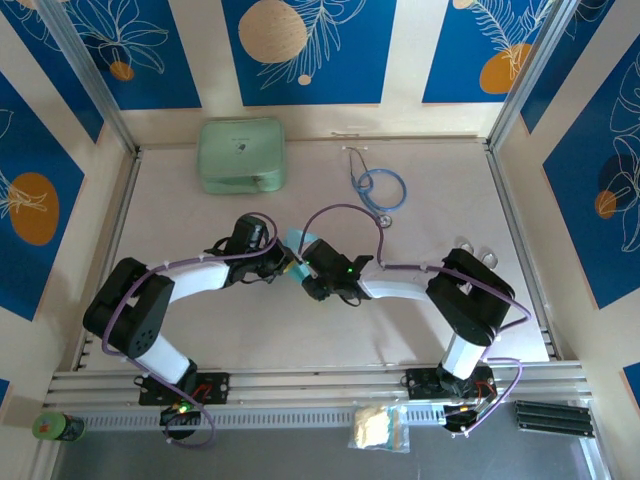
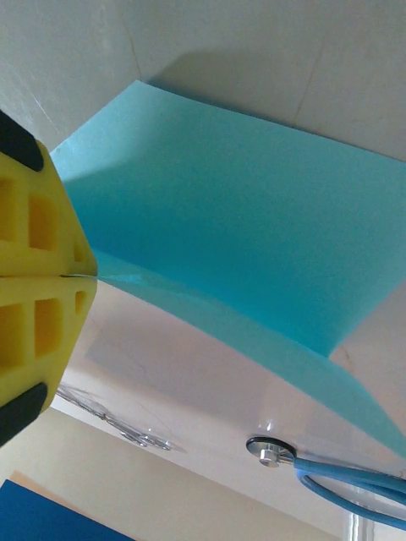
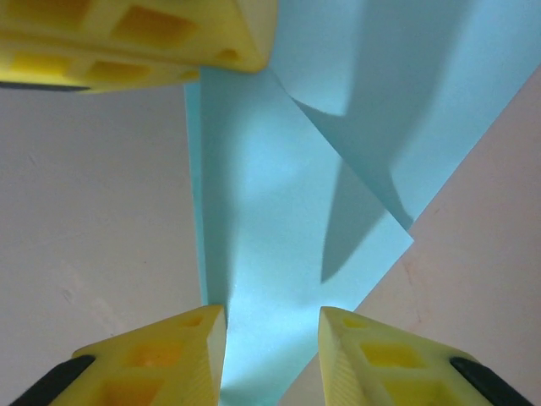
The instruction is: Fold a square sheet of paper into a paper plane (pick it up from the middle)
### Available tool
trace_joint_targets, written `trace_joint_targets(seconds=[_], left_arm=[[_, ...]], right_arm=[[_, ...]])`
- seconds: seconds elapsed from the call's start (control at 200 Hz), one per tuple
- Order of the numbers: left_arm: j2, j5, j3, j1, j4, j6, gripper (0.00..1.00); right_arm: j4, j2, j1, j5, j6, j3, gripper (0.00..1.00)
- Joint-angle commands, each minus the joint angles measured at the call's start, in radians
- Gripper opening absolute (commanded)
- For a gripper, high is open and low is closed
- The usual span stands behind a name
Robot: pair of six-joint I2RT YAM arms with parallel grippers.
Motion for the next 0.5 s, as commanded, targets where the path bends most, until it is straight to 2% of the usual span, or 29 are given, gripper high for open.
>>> trace_joint_targets(seconds=[0.0, 0.18, 0.335, 0.495], left_arm=[[0.015, 0.021, 0.011, -0.001, 0.03, -0.019, 0.08], [0.017, 0.025, 0.008, -0.001, 0.041, -0.025, 0.08], [0.013, 0.021, 0.002, -0.001, 0.04, -0.026, 0.07], [0.012, 0.016, 0.001, -0.001, 0.046, -0.036, 0.07]], right_arm=[[0.016, 0.013, 0.009, -0.002, 0.003, 0.018, 0.36], [0.013, -0.007, 0.015, -0.02, 0.008, 0.012, 0.42], [-0.017, -0.073, 0.007, 0.029, 0.043, 0.002, 0.43], [-0.03, -0.136, 0.001, 0.013, 0.039, -0.021, 0.43]])
